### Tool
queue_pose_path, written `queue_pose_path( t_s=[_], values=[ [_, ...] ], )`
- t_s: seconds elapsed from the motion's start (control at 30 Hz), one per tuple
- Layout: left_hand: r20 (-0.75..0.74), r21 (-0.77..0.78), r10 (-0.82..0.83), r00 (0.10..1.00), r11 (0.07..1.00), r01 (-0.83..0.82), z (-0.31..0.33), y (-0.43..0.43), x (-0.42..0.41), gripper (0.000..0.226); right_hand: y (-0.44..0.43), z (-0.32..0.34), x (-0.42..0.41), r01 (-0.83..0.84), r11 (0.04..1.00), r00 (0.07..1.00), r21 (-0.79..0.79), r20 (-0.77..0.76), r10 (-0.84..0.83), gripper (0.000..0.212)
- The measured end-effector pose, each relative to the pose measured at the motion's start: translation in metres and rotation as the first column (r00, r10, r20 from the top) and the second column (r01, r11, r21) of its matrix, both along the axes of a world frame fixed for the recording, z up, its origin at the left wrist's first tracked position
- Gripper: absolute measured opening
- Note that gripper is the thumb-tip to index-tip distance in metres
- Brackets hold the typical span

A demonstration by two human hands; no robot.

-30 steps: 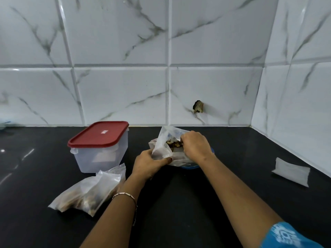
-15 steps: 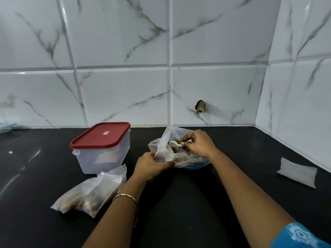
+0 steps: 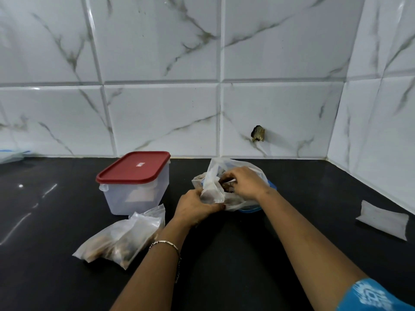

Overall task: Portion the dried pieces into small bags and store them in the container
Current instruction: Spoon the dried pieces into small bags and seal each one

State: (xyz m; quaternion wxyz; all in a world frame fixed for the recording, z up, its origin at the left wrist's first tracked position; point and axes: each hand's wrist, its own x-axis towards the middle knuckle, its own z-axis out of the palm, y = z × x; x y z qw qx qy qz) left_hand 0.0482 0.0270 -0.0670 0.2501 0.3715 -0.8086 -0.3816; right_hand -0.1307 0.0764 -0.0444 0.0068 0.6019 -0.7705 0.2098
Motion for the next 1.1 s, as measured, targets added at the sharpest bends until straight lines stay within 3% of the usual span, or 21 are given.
queue_pose_path(
  t_s=[0.2, 0.3, 0.43, 0.53, 0.8, 0.9, 1.1],
  values=[
    [-0.008, 0.009, -0.007, 1.000, 1.000, 0.007, 0.000, 0.002, 0.000, 0.055, 0.022, 0.028, -0.012, -0.017, 0.999, 0.998, 0.042, 0.057, 0.015, 0.040],
    [0.001, 0.021, -0.011, 1.000, 1.000, 0.011, 0.002, 0.002, 0.001, 0.059, 0.033, 0.032, -0.017, -0.010, 1.000, 0.991, -0.013, 0.132, 0.012, 0.041],
    [-0.006, 0.032, -0.013, 1.000, 0.999, 0.013, 0.001, 0.001, 0.000, 0.060, 0.029, 0.014, -0.016, 0.070, 0.992, 0.996, -0.110, -0.041, -0.075, 0.043],
    [-0.003, 0.029, -0.012, 1.000, 1.000, 0.012, 0.000, -0.001, 0.000, 0.058, 0.025, 0.009, -0.019, 0.110, 0.992, 0.990, -0.069, -0.079, -0.115, 0.042],
    [-0.008, 0.042, -0.016, 1.000, 0.999, 0.016, -0.001, -0.001, -0.001, 0.064, 0.033, 0.024, -0.020, 0.061, 0.993, 0.962, 0.100, 0.258, -0.085, 0.042],
    [-0.003, 0.043, -0.007, 1.000, 0.999, 0.008, -0.001, -0.001, -0.001, 0.065, 0.033, 0.024, -0.014, 0.038, 0.992, 0.913, 0.120, 0.400, -0.083, 0.046],
    [-0.055, 0.071, -0.025, 0.998, 0.997, 0.029, 0.000, 0.001, 0.000, 0.060, 0.026, 0.017, -0.001, 0.169, 0.983, 0.789, 0.071, 0.589, -0.178, 0.042]
  ],
)
